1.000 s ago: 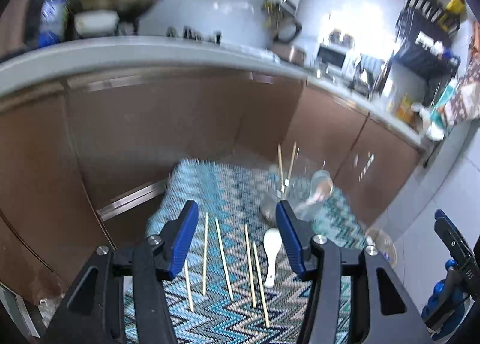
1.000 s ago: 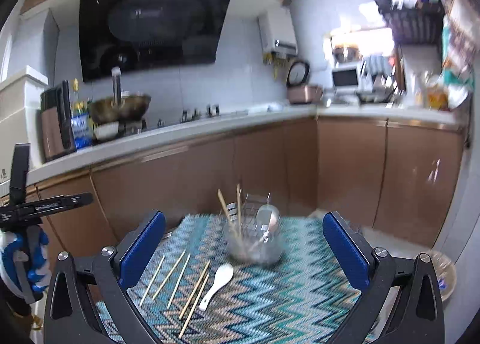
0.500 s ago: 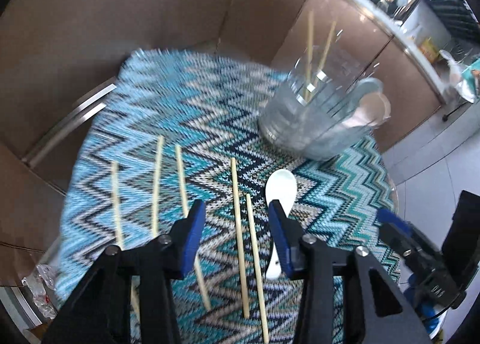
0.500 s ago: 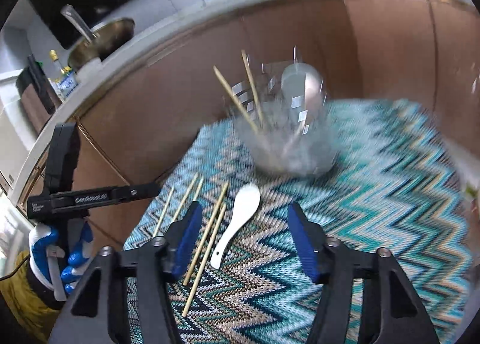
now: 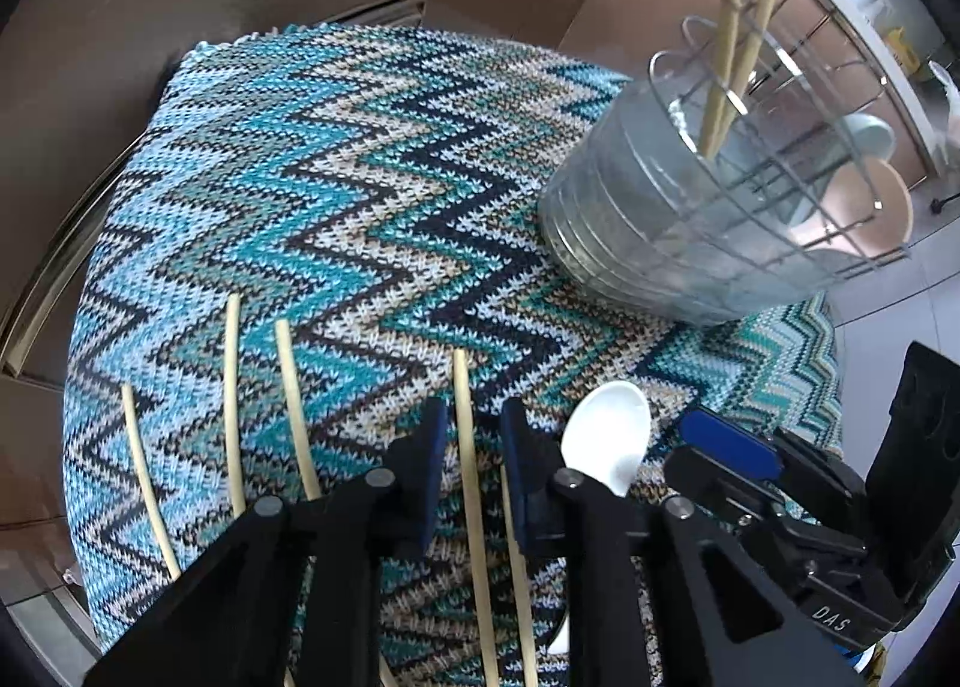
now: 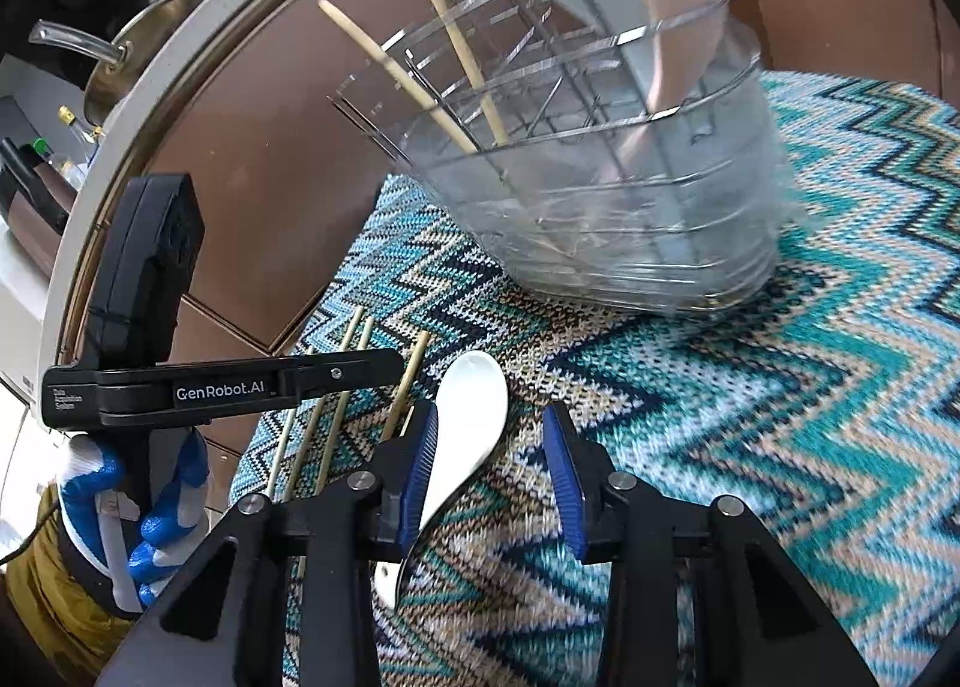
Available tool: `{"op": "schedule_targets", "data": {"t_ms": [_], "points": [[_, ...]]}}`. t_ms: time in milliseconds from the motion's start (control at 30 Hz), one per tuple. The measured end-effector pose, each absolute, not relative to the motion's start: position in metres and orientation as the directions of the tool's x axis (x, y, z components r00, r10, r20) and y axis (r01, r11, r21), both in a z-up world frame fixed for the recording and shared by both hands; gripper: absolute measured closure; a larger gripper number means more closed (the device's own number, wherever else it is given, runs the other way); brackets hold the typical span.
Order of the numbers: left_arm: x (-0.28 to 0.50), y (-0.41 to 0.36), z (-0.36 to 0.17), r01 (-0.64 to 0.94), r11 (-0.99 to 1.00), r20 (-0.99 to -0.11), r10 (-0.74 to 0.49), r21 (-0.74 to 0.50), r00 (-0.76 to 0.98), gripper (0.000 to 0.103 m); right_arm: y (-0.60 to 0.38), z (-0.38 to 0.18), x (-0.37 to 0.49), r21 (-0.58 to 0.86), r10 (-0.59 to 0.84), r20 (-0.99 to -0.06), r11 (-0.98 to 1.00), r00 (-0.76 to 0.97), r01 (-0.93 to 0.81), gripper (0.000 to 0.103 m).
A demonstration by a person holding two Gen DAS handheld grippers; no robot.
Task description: Organize utensils
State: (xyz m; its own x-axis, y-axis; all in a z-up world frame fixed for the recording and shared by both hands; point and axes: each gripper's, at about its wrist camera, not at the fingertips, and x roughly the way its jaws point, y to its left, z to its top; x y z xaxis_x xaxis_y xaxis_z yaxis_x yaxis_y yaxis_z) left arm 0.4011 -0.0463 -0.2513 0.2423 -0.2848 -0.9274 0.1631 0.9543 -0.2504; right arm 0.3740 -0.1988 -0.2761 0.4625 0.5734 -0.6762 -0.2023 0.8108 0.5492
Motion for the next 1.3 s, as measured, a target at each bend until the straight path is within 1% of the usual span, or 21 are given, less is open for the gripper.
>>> {"op": "schedule_targets", "data": {"t_ms": [167,233,367,433,500,900,1067,1300], "points": [[0.407,-0.052,-0.261,0.165,0.959,-0.939,-0.265,-0.232,0.221,0.092,-0.191,-0.285,0.388,0.549,0.584,-0.686,0.807,0.434,-0.218,0.073],[0.408,-0.055,-0.264,0.170,0.959,-0.941,-0.260,-0.226,0.216,0.093,-0.187,-0.287,0.391,0.548,0.589,-0.689,0.805,0.424,-0.228,0.078],[0.410,-0.058,-0.267,0.173,0.960,-0.943,-0.253,-0.219,0.215,0.095,-0.182,-0.293,0.398,0.540,0.588,-0.699,0.807,0.407,-0.239,0.084],[0.411,-0.058,-0.268,0.170,0.960,-0.942,-0.256,-0.222,0.219,0.097,-0.182,-0.295,0.399,0.538,0.589,-0.699,0.807,0.406,-0.244,0.093],[0.411,-0.056,-0.269,0.165,0.959,-0.939,-0.263,-0.229,0.223,0.097,-0.183,-0.296,0.399,0.536,0.588,-0.699,0.808,0.407,-0.247,0.098],[0.392,-0.012,-0.265,0.101,0.945,-0.912,-0.326,-0.310,0.250,0.097,-0.208,-0.275,0.370,0.497,0.532,-0.697,0.842,0.480,-0.211,0.098],[0.367,0.002,-0.255,0.102,0.939,-0.903,-0.344,-0.329,0.259,0.099,-0.218,-0.262,0.344,0.478,0.501,-0.699,0.858,0.510,-0.187,0.098],[0.338,0.004,-0.196,0.150,0.932,-0.854,-0.363,-0.331,0.372,0.100,-0.225,-0.227,0.307,0.405,0.431,-0.687,0.896,0.585,-0.185,0.098]]}}
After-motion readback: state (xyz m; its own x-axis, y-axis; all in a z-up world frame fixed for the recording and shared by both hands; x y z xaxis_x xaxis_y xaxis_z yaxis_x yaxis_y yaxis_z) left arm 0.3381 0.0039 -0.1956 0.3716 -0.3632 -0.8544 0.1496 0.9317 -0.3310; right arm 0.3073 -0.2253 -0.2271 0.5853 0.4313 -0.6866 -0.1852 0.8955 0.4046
